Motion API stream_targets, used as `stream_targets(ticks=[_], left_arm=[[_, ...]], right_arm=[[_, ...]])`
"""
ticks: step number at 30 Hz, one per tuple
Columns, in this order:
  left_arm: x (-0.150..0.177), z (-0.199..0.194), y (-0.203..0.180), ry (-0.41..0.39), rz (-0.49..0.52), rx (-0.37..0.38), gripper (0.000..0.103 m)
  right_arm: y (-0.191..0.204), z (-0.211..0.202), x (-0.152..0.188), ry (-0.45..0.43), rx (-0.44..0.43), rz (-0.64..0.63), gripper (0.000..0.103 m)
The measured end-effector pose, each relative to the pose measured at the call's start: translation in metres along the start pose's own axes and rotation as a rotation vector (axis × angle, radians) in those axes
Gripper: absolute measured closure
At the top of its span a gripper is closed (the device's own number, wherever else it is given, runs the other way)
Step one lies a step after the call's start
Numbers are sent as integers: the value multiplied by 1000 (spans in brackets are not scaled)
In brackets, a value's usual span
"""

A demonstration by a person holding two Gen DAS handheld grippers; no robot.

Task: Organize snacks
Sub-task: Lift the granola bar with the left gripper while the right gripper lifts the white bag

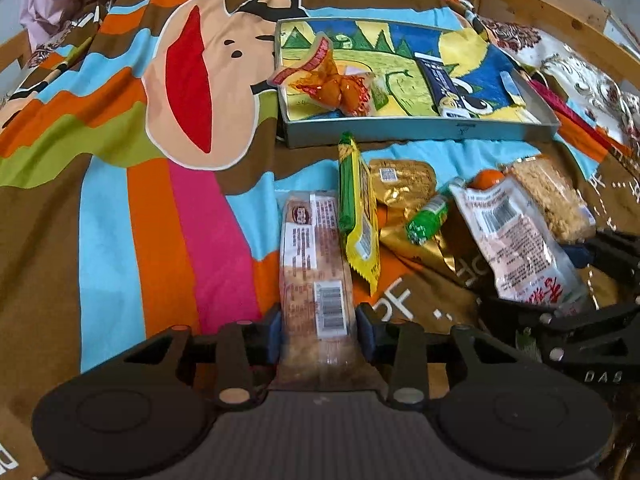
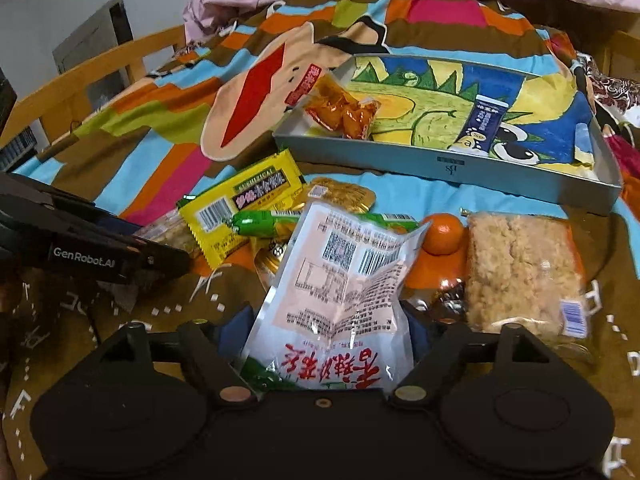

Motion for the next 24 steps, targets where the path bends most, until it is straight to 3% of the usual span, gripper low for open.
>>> stream_targets(ticks=[2, 6, 11, 16, 21, 24], left_arm=[[-4, 3, 1, -8, 12, -18, 54], [-9, 13, 2, -9, 34, -33, 53], [-8, 16, 1, -2, 31, -32, 61], [-4, 7, -3, -9, 20, -39, 62], [6, -7, -8, -10, -42, -8, 62], [11, -12, -9, -8, -86, 18, 62]], right_arm=[[2, 5, 1, -4, 3, -24, 18], [7, 8, 4, -14, 19, -78, 16], [9, 7, 6, -14, 61, -114, 25], [13, -1, 8, -10, 80, -125, 35], [10, -13, 11, 7, 74, -87, 38], [4, -16, 14, 39, 61, -19, 35]])
Point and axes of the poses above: each gripper's, at about its wrist camera, not at the fingertips, and z roughly the way its jaws point, y to its left, x to its underside, the point moved 10 cm from there along z, roughly the way its jaws point, and after that the axes turned 12 degrees about z, right-handed, at the moved point
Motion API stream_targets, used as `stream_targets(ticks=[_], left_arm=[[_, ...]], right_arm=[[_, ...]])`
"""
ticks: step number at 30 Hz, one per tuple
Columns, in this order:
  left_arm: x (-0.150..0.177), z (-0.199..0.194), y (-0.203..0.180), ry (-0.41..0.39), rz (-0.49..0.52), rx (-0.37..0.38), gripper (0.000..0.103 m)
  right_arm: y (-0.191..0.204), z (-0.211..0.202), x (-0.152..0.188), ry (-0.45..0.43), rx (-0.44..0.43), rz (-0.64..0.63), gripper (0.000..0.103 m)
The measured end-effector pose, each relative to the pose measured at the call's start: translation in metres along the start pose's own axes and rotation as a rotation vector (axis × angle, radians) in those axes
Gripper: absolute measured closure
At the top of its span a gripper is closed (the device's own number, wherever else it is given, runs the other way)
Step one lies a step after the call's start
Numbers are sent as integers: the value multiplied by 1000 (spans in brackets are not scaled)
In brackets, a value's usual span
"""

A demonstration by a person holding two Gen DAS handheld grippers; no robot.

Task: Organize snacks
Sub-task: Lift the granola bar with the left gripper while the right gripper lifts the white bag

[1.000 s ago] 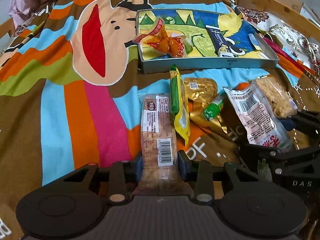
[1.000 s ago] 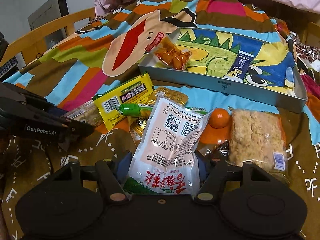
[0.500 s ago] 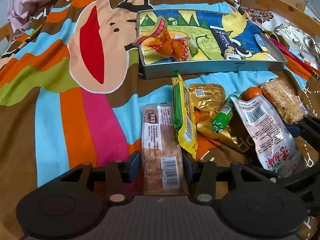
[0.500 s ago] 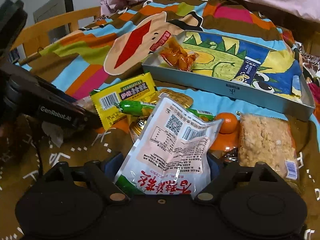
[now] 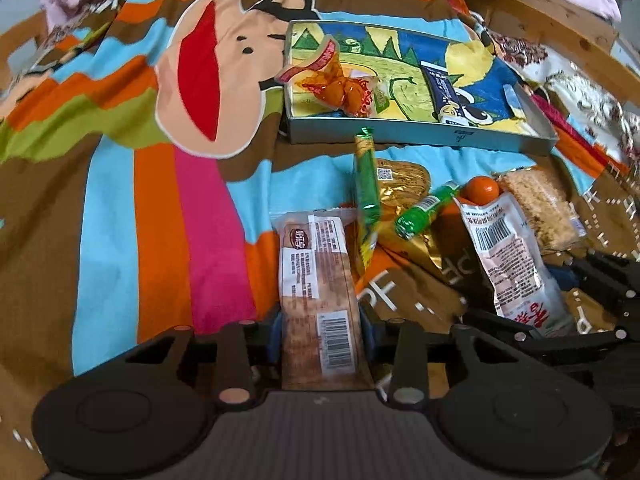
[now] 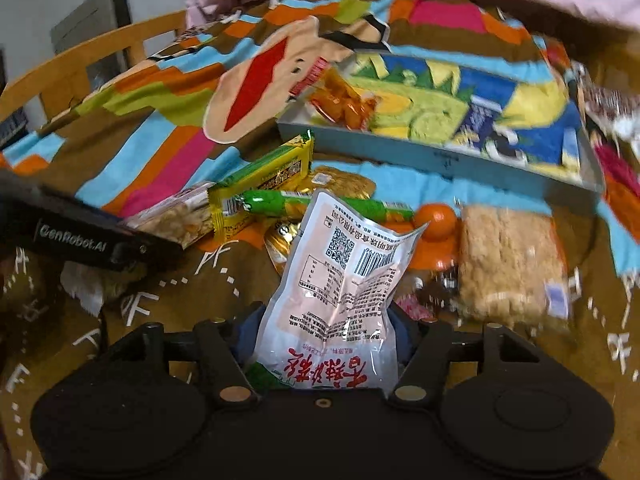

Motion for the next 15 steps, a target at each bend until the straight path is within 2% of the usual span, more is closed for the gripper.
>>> stream_targets(ticks=[3, 6, 8, 11, 15], left_arm=[[2, 0, 0, 8, -20, 16, 62], [2, 5, -1, 12, -15, 10, 62], [1, 6, -3, 4, -12, 3, 62], [1, 3, -4, -9, -8, -4, 62], [4, -8, -6, -35, -35, 5, 62]], right_arm=[[-4, 5, 2, 24, -18, 44, 30], [0, 8, 5, 21, -3, 10, 29], [5, 8, 7, 16, 15, -45, 30], [11, 2, 8, -4, 35, -136, 37], [23, -7, 16, -54, 121, -344, 46]])
Point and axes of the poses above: each gripper's, at about its wrist camera, not at the fingertips, and z roughly the way its jaws point, y to its left, x to its underside, the point moved 10 cm from there along z, roughly the way its jaws point, and after that the axes turned 12 degrees about z, right-handed, at the moved point
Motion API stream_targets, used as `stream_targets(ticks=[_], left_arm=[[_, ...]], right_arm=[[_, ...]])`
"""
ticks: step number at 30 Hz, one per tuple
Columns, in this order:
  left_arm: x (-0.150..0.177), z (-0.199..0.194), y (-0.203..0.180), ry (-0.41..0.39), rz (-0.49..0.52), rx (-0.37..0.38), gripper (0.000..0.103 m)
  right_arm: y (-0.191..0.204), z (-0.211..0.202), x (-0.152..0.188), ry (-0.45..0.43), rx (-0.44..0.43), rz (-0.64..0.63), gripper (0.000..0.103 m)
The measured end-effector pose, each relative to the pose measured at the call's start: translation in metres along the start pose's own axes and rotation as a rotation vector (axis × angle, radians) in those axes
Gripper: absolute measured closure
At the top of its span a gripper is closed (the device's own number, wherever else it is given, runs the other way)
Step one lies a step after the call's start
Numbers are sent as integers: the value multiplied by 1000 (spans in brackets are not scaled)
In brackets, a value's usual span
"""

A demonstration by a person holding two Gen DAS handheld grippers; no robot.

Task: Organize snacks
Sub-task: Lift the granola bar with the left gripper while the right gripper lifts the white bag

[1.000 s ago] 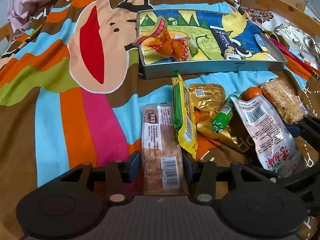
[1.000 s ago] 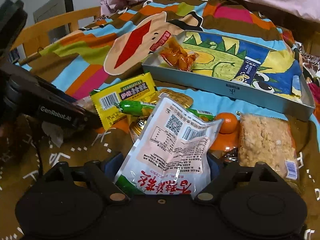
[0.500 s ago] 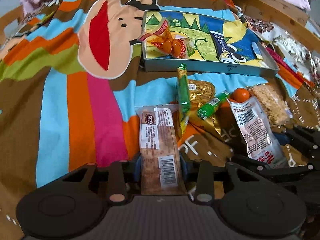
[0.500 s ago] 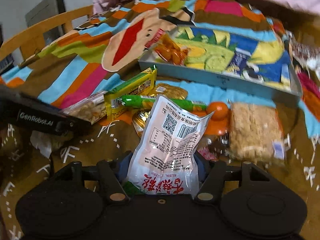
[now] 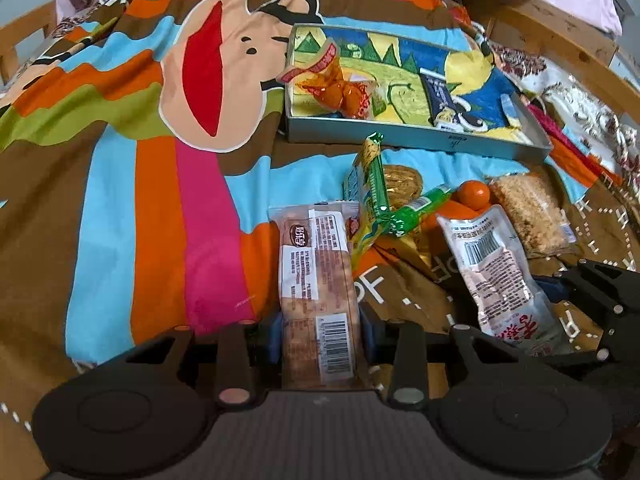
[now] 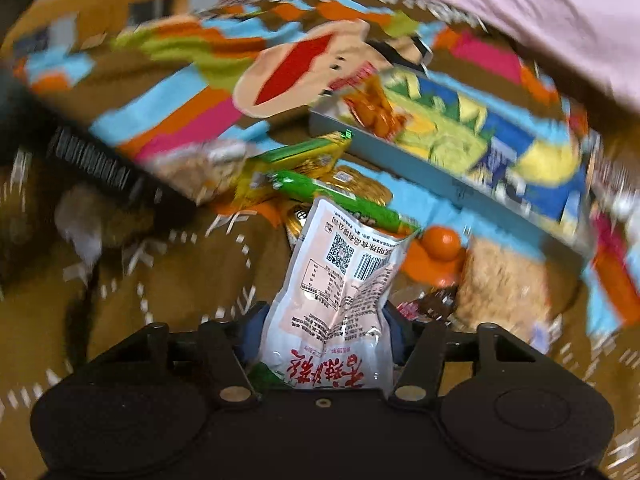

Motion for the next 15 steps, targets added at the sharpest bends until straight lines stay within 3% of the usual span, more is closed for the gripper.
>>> stream_targets(ticks=[5, 10, 15], left_arm=[[1, -18, 1, -54, -46, 8, 63], [-6, -36, 1, -137, -32, -32, 63], [-17, -48, -3, -233, -47, -11, 63]], right_arm=[[16, -11, 9, -54, 87, -211, 51], [20, -21, 9, -126, 155, -331, 51], [19, -29, 3, -197, 217, -411, 51]])
Point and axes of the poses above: each gripper's, at about its wrist camera, not at the fingertips, and z roughly the way its jaws point, y to its left, x to its underside, the point moved 10 cm from there along z, roughly the way its jaws point, and after that the axes turned 12 degrees about z, right-handed, at the moved point
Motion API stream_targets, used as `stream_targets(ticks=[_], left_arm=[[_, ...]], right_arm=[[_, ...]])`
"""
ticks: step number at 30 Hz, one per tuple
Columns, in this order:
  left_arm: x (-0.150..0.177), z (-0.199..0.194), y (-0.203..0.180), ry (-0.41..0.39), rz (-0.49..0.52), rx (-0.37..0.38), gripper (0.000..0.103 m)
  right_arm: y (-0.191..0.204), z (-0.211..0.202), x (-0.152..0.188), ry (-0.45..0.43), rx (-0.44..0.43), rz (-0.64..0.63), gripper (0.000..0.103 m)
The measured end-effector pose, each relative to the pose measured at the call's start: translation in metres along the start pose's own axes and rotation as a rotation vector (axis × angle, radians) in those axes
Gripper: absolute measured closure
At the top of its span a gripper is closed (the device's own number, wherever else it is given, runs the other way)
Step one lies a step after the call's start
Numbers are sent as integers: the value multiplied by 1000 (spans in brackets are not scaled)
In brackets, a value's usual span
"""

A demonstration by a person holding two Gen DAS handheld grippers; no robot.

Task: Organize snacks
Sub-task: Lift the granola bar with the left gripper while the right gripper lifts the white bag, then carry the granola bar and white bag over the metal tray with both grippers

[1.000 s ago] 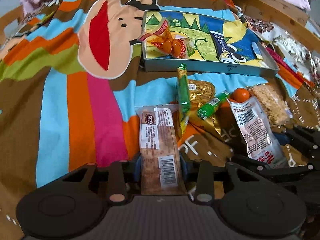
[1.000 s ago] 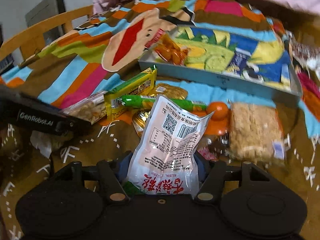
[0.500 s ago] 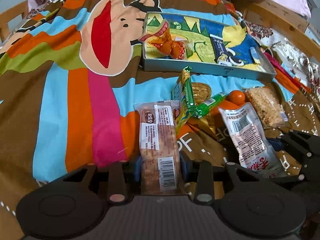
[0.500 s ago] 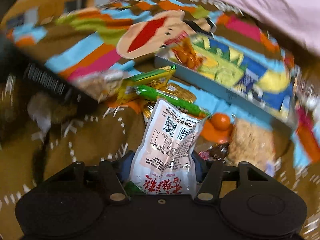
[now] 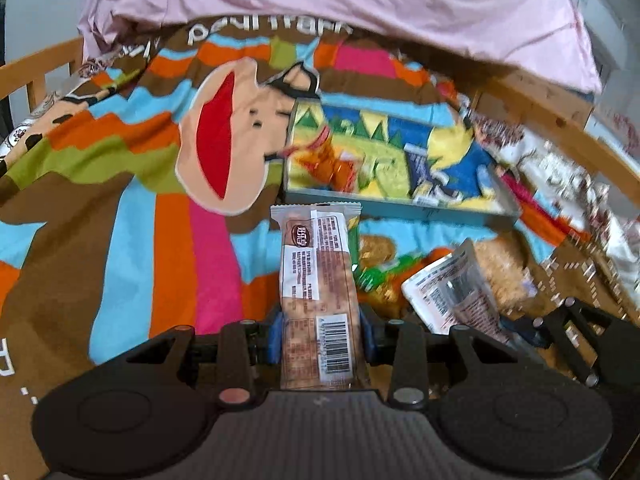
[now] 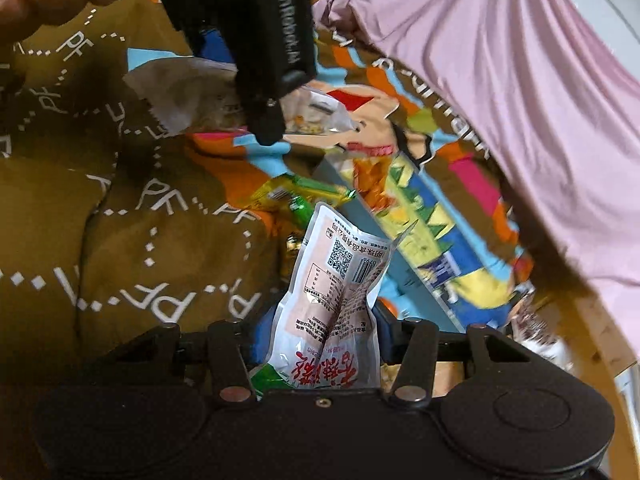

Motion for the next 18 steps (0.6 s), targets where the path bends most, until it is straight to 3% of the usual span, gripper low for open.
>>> stream_targets(ticks=[10, 18], left_arm=[[-30, -3, -9, -159, -2, 23, 63], [-104, 31, -27, -319, 24, 60, 63]], right_arm=[[-33, 2, -22, -93, 75, 17, 51], [-94, 36, -44, -154, 153, 24, 51]])
Point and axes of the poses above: each gripper's, at about its wrist camera, not at the fingertips, and z roughly the way its jaws point, y to its left, x to its underside, the point moved 10 cm from there along z, roughly the way its jaws point, and after that the axes turned 12 degrees about z, right-handed, at the moved point
